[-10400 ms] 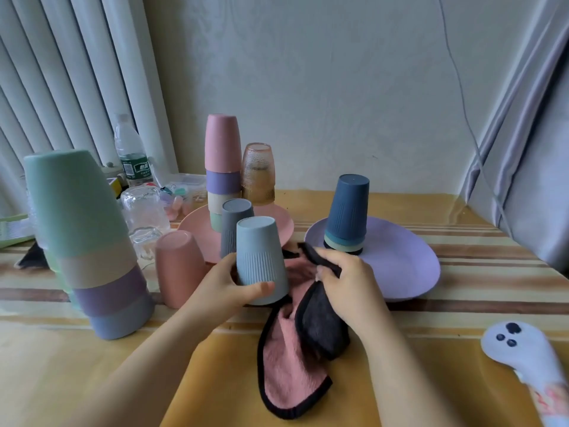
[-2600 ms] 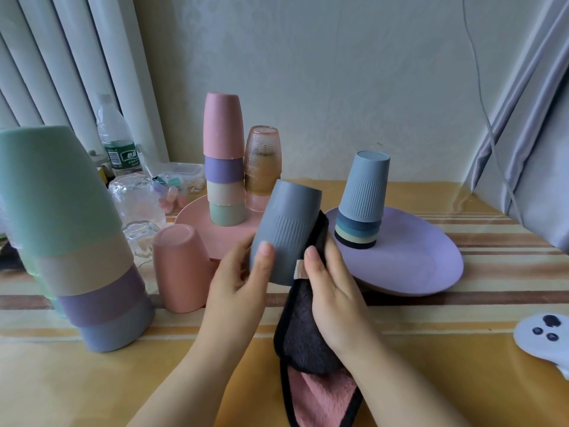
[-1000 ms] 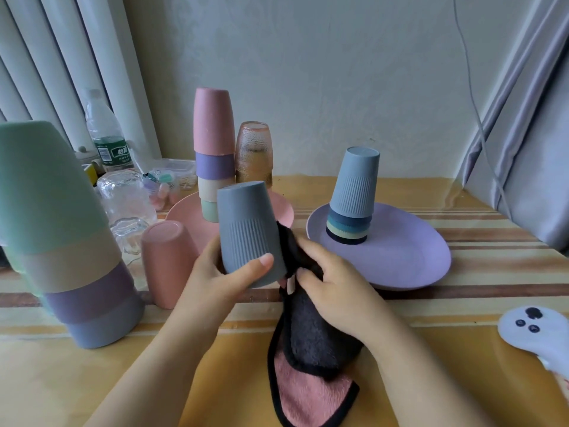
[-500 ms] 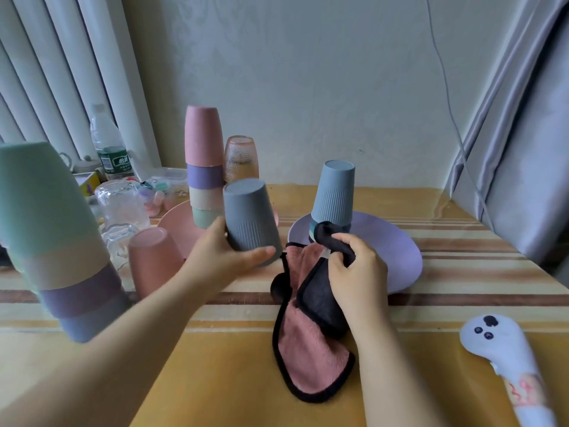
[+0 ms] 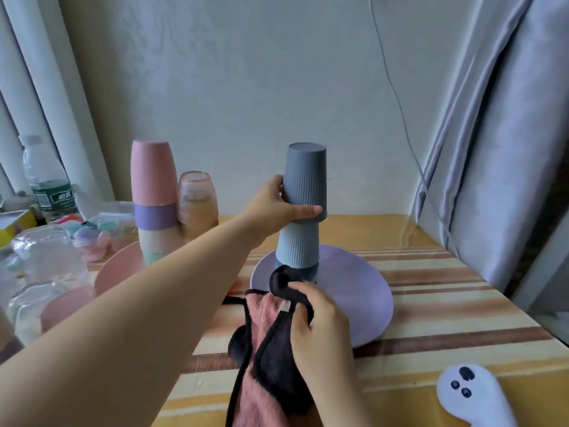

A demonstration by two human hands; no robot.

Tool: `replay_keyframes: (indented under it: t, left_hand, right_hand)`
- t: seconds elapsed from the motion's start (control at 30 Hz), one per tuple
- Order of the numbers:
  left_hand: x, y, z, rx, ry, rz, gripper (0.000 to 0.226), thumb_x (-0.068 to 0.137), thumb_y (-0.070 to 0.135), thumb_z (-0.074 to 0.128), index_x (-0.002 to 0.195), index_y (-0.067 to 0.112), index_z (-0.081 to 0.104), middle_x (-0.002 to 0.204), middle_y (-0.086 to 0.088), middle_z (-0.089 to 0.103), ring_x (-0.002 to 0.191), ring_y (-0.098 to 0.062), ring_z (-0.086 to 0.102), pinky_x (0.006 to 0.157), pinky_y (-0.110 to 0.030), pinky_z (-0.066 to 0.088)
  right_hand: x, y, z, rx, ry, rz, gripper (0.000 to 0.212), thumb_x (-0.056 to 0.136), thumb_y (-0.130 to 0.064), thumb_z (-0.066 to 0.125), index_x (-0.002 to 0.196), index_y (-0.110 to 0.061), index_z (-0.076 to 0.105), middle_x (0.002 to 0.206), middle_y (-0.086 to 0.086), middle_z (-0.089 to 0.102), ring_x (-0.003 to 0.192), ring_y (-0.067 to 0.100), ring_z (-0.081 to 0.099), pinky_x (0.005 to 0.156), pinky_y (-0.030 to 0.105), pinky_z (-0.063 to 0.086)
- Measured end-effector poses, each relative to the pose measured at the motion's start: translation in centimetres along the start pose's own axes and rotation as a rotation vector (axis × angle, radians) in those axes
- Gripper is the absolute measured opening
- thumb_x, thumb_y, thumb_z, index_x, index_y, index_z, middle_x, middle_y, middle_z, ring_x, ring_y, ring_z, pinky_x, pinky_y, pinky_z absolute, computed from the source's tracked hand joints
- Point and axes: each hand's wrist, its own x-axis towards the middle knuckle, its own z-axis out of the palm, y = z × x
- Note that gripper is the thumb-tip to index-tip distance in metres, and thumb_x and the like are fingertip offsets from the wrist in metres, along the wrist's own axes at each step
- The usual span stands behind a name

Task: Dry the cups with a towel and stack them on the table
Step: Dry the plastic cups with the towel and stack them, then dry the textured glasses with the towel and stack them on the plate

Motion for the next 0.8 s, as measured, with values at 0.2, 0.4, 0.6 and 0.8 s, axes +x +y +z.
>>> replay_keyframes:
  t: [0.2, 0.4, 0.6, 0.8]
  left_hand:
    - [-0.9, -3.9, 0.7, 0.193, -0.047, -0.086, 0.055, 0.071, 0.021, 0.085, 0.11, 0.02, 0.047, 0.093, 0.013, 0.055, 0.093, -0.014, 0.058, 0.073, -0.024, 0.044]
    - [-1.4, -5.3, 1.4, 0.279, -0.026, -0.074, 0.061, 0.071, 0.028, 0.085, 0.117, 0.014, 0.047, 0.109, 0.003, 0.056, 0.102, -0.017, 0.055, 0.078, -0.026, 0.043]
    - [-4.9, -7.4, -1.0, 0.365, 0.32, -0.024, 0.051, 0.087, 0.036, 0.067, 0.127, 0.011, 0.047, 0.121, -0.003, 0.053, 0.1, -0.015, 0.054, 0.081, -0.026, 0.041]
    - [-5.2, -6.9, -6.6, 0.377, 0.822, -0.172, 0.051, 0.081, 0.026, 0.07, 0.119, 0.004, 0.043, 0.124, -0.015, 0.042, 0.118, -0.032, 0.041, 0.095, -0.036, 0.033]
  right_hand:
    - [0.0, 0.2, 0.1, 0.013, 0.037, -0.002, 0.037, 0.086, 0.004, 0.052, 0.109, -0.021, 0.067, 0.103, -0.017, 0.065, 0.101, 0.005, 0.059, 0.084, 0.002, 0.037]
    - [0.0, 0.0, 0.0, 0.043, 0.029, 0.02, 0.038, 0.085, 0.004, 0.053, 0.106, -0.025, 0.067, 0.097, -0.021, 0.065, 0.097, 0.003, 0.06, 0.081, 0.002, 0.039]
    - [0.0, 0.1, 0.3, 0.032, 0.043, 0.046, 0.034, 0.086, 0.003, 0.053, 0.11, -0.018, 0.067, 0.105, -0.008, 0.069, 0.098, 0.011, 0.062, 0.078, 0.002, 0.036]
    - [-0.3, -0.3, 0.6, 0.021, 0.041, 0.009, 0.035, 0.085, 0.005, 0.054, 0.11, -0.016, 0.067, 0.106, -0.003, 0.069, 0.095, 0.018, 0.063, 0.076, 0.008, 0.035]
